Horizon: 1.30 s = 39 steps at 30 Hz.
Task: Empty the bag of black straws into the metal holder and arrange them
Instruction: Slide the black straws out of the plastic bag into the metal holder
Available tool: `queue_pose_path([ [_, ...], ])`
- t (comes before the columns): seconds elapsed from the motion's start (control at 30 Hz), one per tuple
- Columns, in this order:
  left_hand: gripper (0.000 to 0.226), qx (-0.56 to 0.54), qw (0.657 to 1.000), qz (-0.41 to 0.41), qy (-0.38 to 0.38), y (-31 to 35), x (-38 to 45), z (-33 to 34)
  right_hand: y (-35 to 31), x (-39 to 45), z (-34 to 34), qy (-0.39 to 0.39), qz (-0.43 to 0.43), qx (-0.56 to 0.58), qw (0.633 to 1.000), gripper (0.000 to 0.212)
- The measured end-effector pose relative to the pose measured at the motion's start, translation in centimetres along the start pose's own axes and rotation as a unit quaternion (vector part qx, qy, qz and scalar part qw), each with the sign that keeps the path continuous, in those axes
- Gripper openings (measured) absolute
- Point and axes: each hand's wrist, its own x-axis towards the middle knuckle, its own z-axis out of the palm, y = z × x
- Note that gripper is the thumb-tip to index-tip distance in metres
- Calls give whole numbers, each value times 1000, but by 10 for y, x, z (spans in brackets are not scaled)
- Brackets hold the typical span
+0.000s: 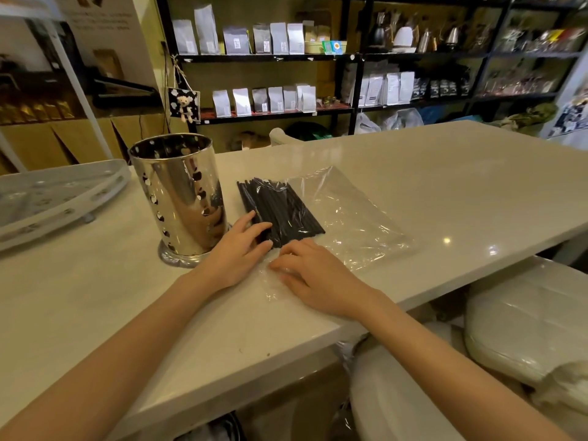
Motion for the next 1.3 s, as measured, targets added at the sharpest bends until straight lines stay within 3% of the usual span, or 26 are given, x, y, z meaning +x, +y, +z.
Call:
queue_pose_path([
  [0.23,49,6,1000,6,0,0,-1,0,-6,8,2,0,4,29,1000,30],
  [0.5,48,18,1000,14,-3,0,-1,-2,-16,14,11,-16,-21,-58,998,56],
  [0.7,48,18,1000,15,-1,4,-2,-5,-16,10,9,16,-32,-35,999,29],
  [0.87,49,21,1000,11,-4,4,-2,-5,-13,11,5,47,-27,14,998,18],
  [1.0,49,20,1000,8,-2,4,-2,-4,-10,7,10,69,-25,13,997,30],
  [1.13,49,25,1000,4,-6,5,-2,-3,-8,6,8,73,4,35,997,22],
  [1.3,49,35,999,-1,-9,7,-1,-2,-8,-3,2,133,-29,21,991,29],
])
